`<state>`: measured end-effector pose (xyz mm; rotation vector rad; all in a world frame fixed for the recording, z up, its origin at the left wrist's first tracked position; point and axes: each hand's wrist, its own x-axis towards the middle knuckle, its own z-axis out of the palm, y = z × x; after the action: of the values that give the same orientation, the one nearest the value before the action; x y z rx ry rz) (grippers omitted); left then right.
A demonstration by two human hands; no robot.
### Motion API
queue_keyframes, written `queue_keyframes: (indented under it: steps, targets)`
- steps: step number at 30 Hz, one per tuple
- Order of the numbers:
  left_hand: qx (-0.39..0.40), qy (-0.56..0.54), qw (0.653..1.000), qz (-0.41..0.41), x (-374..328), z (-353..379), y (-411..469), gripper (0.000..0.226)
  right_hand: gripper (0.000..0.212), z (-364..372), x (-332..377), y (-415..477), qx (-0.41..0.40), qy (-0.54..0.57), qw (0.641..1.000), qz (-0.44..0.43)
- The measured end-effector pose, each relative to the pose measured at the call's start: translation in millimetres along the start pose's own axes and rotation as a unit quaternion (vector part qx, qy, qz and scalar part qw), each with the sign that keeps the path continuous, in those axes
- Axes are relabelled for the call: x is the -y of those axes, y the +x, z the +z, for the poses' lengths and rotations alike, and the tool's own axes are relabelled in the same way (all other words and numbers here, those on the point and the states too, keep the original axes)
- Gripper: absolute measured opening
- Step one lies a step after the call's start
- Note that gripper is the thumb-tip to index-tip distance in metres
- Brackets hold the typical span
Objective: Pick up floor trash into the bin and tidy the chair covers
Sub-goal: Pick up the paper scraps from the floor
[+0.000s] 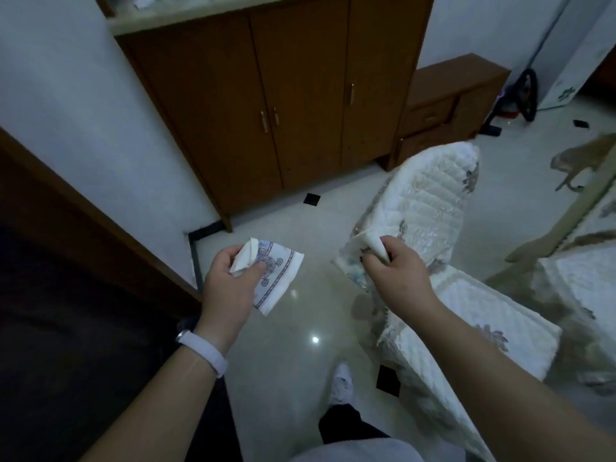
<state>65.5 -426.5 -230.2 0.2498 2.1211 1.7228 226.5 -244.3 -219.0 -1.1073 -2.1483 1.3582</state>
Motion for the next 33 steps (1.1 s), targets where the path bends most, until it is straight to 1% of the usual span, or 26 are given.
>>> queue_keyframes:
  steps: [2, 6, 12, 17, 22, 26, 31, 33]
  targets:
    - [-0.010, 0.009, 1.000, 0.003, -17.8, 5.8, 29.5, 0.027, 0.019, 1.2, 11.2, 40.6, 0.008, 0.005, 1.000, -0.001]
    - [-0.030, 0.020, 0.999, 0.030, -45.0, 23.3, 84.8, 0.026, 0.011, -5.4, 35.2, 119.8, 0.006, 0.009, 1.000, -0.021]
    - [-0.002, 0.053, 0.997, 0.052, -73.0, 48.2, 135.4, 0.024, 0.012, -6.5, 51.2, 184.9, 0.012, 0.015, 0.999, -0.029]
    - [0.027, 0.063, 0.996, 0.057, -86.1, 70.1, 197.0, 0.024, 0.014, 0.6, 45.1, 233.4, -0.015, 0.024, 1.000, 0.005]
    - [0.087, 0.069, 0.992, 0.058, -85.9, 105.0, 272.1, 0.026, 0.011, 3.3, 38.9, 288.9, -0.040, -0.006, 0.998, 0.040]
    - [0.143, 0.080, 0.985, 0.062, -88.7, 139.2, 348.0, 0.026, 0.012, 6.4, 41.9, 345.6, -0.088, -0.030, 0.993, 0.066]
    - [0.210, 0.072, 0.972, 0.075, -119.4, 175.4, 448.8, 0.027, 0.012, 24.9, 71.0, 417.1, -0.134, -0.028, 0.986, 0.097]
    - [0.237, 0.071, 0.965, 0.084, -133.2, 189.1, 485.9, 0.027, 0.014, 32.1, 85.7, 445.1, -0.158, -0.033, 0.982, 0.097]
